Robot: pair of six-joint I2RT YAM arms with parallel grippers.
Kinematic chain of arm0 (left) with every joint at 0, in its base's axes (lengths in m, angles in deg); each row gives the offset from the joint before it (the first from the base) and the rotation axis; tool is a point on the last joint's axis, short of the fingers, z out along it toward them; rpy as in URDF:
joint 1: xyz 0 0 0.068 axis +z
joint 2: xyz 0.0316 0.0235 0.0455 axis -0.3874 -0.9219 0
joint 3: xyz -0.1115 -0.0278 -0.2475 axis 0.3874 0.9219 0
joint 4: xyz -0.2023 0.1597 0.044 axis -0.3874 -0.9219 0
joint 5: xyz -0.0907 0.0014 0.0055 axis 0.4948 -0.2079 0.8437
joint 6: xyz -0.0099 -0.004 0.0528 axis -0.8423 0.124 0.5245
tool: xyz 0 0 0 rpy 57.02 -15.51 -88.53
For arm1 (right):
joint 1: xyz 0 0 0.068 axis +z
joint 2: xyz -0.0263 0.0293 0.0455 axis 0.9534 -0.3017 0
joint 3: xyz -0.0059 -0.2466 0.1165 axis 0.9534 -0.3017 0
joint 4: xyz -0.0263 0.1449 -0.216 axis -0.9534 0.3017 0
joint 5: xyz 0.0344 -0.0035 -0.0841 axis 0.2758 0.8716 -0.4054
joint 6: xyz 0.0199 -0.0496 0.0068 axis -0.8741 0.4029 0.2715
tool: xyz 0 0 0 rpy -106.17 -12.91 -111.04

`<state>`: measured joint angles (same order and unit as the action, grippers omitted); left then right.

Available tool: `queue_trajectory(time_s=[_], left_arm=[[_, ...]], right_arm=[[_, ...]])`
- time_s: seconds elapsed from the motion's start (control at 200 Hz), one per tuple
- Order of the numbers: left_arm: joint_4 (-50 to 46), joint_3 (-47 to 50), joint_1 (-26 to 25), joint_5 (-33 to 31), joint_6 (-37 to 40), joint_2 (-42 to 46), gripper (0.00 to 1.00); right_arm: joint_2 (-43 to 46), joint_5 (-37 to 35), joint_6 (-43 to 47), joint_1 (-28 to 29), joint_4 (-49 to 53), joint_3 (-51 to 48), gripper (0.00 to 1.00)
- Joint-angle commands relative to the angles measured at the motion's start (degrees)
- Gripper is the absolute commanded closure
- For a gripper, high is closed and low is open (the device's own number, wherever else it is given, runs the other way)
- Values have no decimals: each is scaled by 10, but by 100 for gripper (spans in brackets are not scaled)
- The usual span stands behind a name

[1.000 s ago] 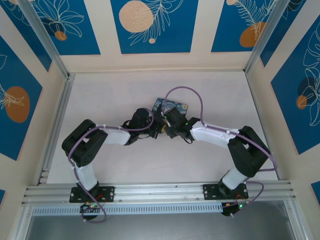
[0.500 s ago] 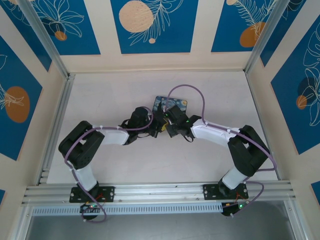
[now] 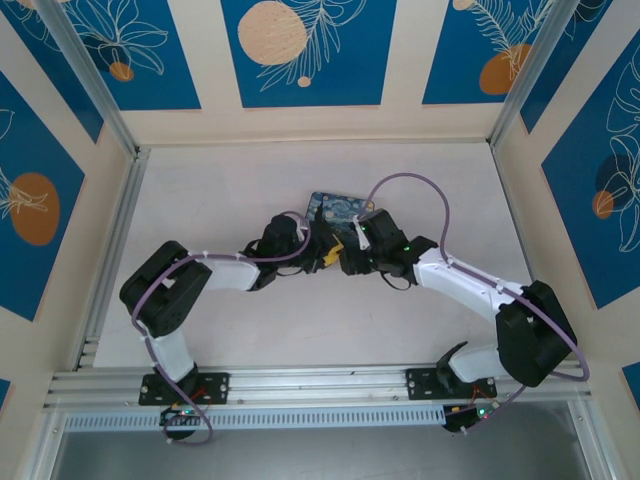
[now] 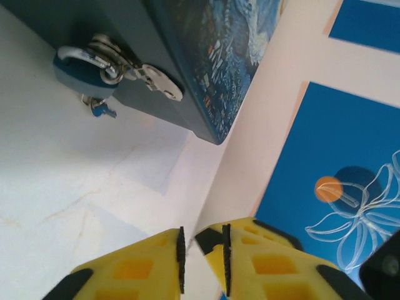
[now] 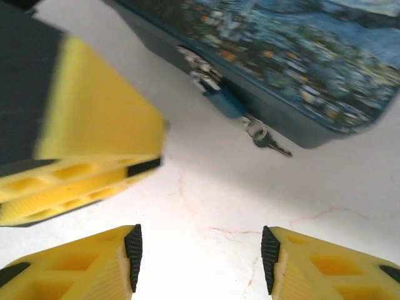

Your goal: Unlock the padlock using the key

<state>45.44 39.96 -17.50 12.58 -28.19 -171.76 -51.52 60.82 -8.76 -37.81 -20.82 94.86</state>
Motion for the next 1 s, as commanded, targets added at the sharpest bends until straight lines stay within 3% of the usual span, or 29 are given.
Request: queue_trajectory(time_s=[0.0,0.28,0.395,0.76,0.995], left_arm=[[-37,11,6,-20,55,29,63],[-205,-15,54,-58,186,108,25],[-270,-33,70,-69,235,130,17],[-335,-41,80,-84,284,153,12],[-344,-45,80,-88,301,145,10]], right_arm=[[18,54,-66,-29,-3,-16,45],[-40,160,-132,-69,-69,-8,45],[-94,170,-139,-81,-75,20,44],[-201,184,-113,-146,-82,149,44],[-190,202,-125,-138,-126,101,44]])
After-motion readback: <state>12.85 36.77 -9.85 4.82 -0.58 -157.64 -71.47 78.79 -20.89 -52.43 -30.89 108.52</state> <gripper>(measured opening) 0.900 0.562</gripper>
